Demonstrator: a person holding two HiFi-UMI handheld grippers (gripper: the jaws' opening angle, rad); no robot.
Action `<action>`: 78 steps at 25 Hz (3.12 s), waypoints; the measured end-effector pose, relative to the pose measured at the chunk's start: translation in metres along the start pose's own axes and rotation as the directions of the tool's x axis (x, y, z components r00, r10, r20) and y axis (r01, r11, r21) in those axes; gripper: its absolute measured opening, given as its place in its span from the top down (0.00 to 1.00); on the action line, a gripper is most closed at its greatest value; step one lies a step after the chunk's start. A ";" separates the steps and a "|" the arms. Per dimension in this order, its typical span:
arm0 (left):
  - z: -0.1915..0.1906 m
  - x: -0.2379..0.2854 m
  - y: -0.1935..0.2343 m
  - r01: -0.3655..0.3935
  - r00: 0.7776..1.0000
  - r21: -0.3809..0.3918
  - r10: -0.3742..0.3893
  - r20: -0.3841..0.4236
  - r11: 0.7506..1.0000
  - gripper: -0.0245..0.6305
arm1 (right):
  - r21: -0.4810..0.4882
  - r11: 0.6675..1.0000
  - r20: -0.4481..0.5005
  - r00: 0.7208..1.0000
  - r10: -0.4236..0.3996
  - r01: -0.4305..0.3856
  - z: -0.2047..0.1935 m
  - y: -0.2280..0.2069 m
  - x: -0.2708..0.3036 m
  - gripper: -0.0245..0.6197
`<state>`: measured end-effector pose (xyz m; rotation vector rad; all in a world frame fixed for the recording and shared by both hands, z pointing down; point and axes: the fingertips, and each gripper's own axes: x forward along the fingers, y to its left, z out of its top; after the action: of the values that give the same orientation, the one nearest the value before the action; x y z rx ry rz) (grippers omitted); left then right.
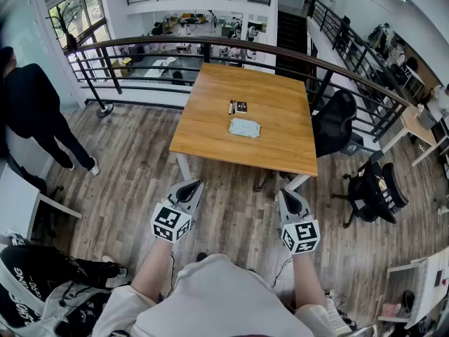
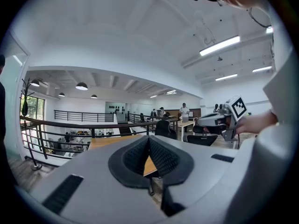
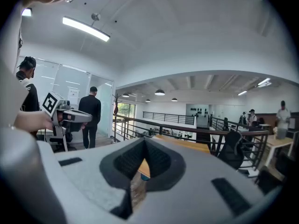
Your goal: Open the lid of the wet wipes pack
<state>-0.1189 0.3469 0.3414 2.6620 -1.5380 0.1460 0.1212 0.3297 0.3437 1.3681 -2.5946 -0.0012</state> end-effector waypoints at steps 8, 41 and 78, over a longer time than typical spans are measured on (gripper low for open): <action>-0.003 -0.001 0.002 0.004 1.000 -0.005 -0.004 -0.001 1.000 0.97 | -0.005 1.000 0.003 1.000 0.009 -0.009 0.000 0.004 0.002 0.96; -0.023 0.014 0.051 0.126 0.992 -0.028 -0.127 -0.024 0.992 0.86 | 0.061 0.996 -0.082 0.995 -0.052 0.058 -0.019 0.028 0.049 0.75; -0.023 0.213 0.104 0.020 0.997 -0.044 -0.023 -0.071 0.999 0.86 | 0.057 0.993 -0.129 0.985 0.114 -0.107 -0.046 -0.134 0.228 0.73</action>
<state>-0.1049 0.1140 0.3893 2.6092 -1.4740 0.2018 0.1140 0.0715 0.4170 1.1944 -2.5716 0.1672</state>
